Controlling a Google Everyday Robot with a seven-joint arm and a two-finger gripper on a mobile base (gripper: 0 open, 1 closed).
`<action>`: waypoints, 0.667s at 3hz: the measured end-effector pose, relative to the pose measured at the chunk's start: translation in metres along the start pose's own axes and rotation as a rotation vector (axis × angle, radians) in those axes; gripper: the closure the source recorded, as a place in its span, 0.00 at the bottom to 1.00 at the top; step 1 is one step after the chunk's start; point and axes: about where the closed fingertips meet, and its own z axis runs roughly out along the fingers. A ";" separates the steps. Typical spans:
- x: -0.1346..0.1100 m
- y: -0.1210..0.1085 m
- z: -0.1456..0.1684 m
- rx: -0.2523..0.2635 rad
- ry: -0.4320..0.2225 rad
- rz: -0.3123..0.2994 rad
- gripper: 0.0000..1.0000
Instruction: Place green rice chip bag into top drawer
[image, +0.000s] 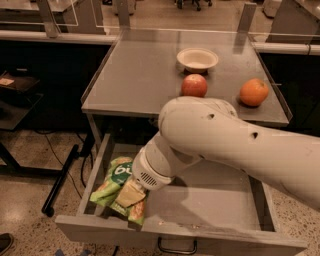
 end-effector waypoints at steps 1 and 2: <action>0.031 -0.009 0.042 -0.042 -0.024 0.088 1.00; 0.028 -0.008 0.039 -0.038 -0.030 0.080 1.00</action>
Offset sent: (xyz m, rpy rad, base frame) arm 0.0137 -0.0032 -0.0836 0.0542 0.0920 -0.0569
